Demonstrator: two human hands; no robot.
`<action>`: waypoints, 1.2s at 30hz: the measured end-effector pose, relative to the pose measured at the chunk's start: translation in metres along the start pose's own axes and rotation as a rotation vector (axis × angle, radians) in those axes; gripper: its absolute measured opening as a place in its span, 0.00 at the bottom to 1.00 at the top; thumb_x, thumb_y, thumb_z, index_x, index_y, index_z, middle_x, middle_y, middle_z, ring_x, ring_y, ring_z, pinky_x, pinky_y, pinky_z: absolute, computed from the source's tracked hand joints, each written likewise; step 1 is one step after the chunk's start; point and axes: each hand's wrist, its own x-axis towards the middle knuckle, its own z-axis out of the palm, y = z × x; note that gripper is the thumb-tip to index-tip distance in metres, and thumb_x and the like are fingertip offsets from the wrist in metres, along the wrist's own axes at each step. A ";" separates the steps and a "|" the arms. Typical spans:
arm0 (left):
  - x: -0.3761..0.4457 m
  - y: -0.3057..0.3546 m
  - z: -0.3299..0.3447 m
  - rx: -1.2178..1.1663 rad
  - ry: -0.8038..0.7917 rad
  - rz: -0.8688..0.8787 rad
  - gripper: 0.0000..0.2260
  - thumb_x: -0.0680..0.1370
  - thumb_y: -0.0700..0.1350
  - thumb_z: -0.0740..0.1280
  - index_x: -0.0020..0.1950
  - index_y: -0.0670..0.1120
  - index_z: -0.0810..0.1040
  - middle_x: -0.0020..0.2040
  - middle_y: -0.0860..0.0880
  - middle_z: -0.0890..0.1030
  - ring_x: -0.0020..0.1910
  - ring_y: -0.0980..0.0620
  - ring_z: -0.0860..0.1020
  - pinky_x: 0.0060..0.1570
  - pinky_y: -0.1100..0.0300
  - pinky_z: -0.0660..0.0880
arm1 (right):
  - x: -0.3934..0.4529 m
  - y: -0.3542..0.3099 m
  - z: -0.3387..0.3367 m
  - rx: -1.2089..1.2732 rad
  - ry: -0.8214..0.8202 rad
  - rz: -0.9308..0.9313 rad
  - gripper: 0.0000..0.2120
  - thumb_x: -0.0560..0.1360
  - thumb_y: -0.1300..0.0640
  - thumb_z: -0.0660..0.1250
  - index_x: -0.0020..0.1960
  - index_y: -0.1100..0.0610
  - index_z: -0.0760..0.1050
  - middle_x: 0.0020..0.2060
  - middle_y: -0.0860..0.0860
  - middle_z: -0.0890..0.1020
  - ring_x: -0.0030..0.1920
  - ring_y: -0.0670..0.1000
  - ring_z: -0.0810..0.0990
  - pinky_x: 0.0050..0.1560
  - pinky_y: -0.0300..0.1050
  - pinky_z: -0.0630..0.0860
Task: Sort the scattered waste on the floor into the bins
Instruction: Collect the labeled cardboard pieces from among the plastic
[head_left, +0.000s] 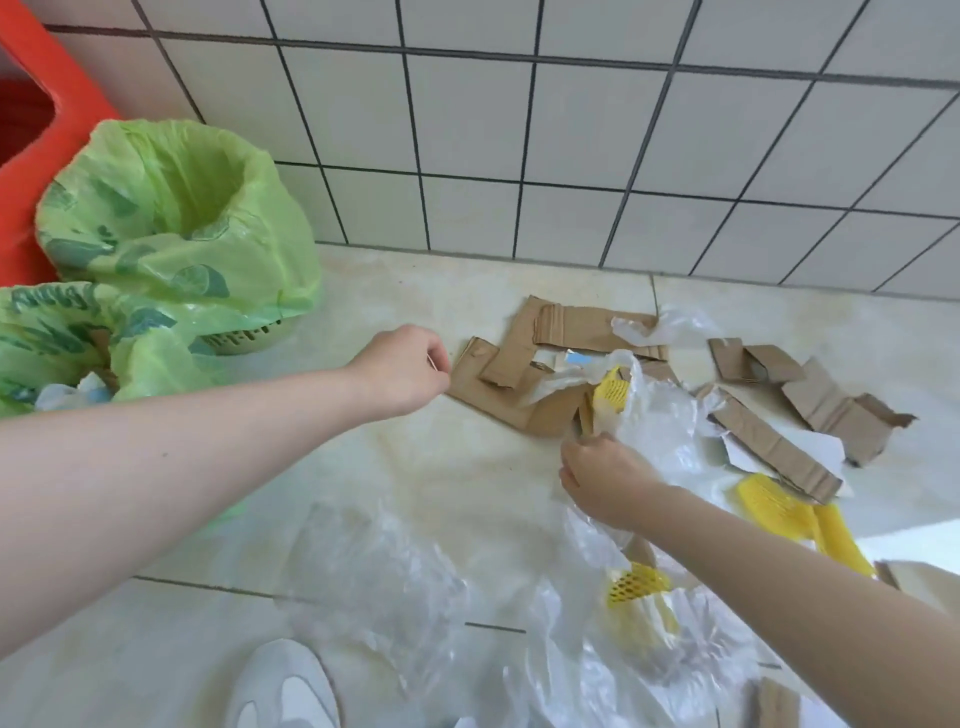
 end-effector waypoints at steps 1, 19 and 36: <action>0.006 0.005 0.008 0.033 -0.026 0.015 0.06 0.74 0.40 0.64 0.47 0.46 0.79 0.40 0.52 0.78 0.43 0.49 0.76 0.40 0.61 0.70 | 0.000 0.007 0.000 -0.031 -0.001 0.050 0.15 0.81 0.53 0.53 0.62 0.60 0.69 0.53 0.56 0.76 0.58 0.58 0.73 0.48 0.46 0.70; 0.077 0.003 0.132 0.613 -0.221 0.356 0.27 0.74 0.40 0.63 0.72 0.50 0.61 0.73 0.50 0.60 0.73 0.46 0.57 0.67 0.51 0.65 | 0.043 0.042 0.006 -0.111 0.022 0.239 0.28 0.78 0.44 0.57 0.68 0.63 0.62 0.66 0.61 0.67 0.64 0.62 0.69 0.56 0.53 0.75; 0.095 -0.026 0.131 0.798 -0.285 0.374 0.38 0.74 0.66 0.59 0.75 0.62 0.39 0.79 0.50 0.42 0.76 0.36 0.46 0.68 0.38 0.61 | 0.042 0.037 0.016 -0.036 0.113 0.279 0.18 0.72 0.61 0.61 0.60 0.57 0.61 0.57 0.56 0.72 0.54 0.60 0.73 0.42 0.48 0.68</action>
